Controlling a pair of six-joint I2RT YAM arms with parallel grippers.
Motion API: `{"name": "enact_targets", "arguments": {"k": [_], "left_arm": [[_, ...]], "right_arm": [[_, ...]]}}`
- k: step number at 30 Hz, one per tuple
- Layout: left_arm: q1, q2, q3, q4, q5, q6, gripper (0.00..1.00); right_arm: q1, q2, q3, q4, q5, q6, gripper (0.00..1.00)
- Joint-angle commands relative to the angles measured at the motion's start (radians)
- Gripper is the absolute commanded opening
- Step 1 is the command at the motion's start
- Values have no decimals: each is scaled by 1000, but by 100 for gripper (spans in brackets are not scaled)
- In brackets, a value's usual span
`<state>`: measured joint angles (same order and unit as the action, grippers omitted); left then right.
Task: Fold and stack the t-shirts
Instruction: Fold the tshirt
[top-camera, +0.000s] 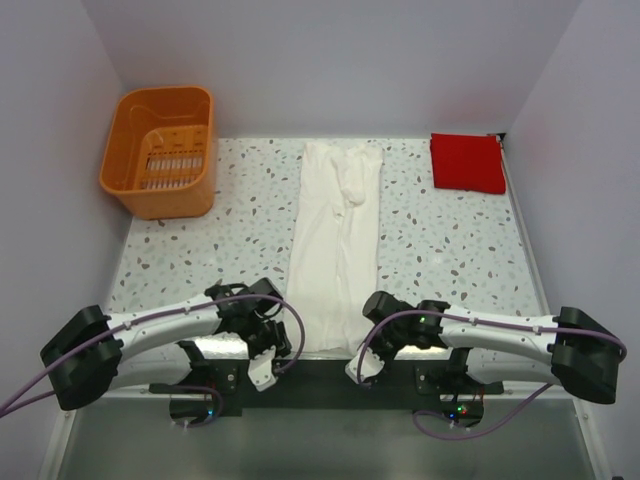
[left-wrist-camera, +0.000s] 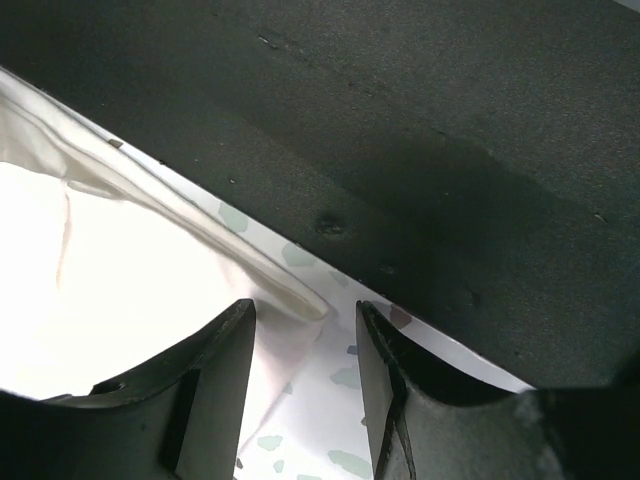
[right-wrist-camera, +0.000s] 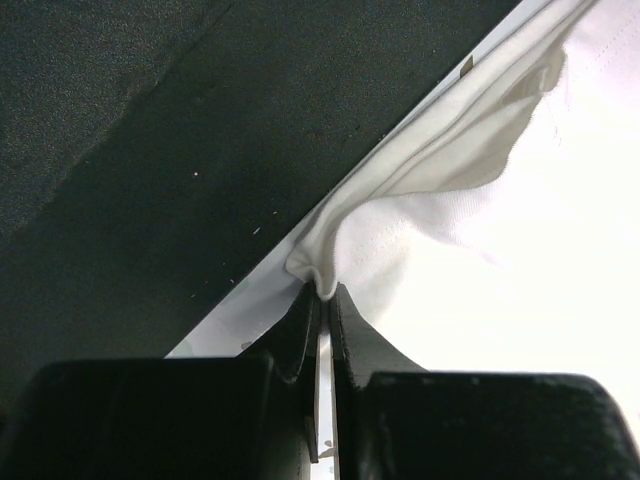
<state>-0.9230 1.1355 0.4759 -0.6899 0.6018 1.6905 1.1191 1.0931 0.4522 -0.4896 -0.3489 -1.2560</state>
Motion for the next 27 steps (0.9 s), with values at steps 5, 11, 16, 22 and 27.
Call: {"name": "enact_targets", "arguments": {"k": [5, 11, 16, 22, 27], "left_arm": [[4, 119, 7, 107, -50, 43, 48], [4, 156, 20, 171, -24, 34, 14], [12, 67, 30, 178, 16, -24, 1], [140, 47, 130, 115, 116, -61, 0], [242, 87, 211, 121, 164, -22, 0]], "right_arm": [[4, 25, -15, -17, 33, 0, 0], [4, 21, -1, -7, 34, 15, 0], [4, -79, -10, 19, 56, 36, 0], [-34, -151, 39, 8, 70, 76, 0], [-148, -131, 101, 43, 33, 52, 0]]}}
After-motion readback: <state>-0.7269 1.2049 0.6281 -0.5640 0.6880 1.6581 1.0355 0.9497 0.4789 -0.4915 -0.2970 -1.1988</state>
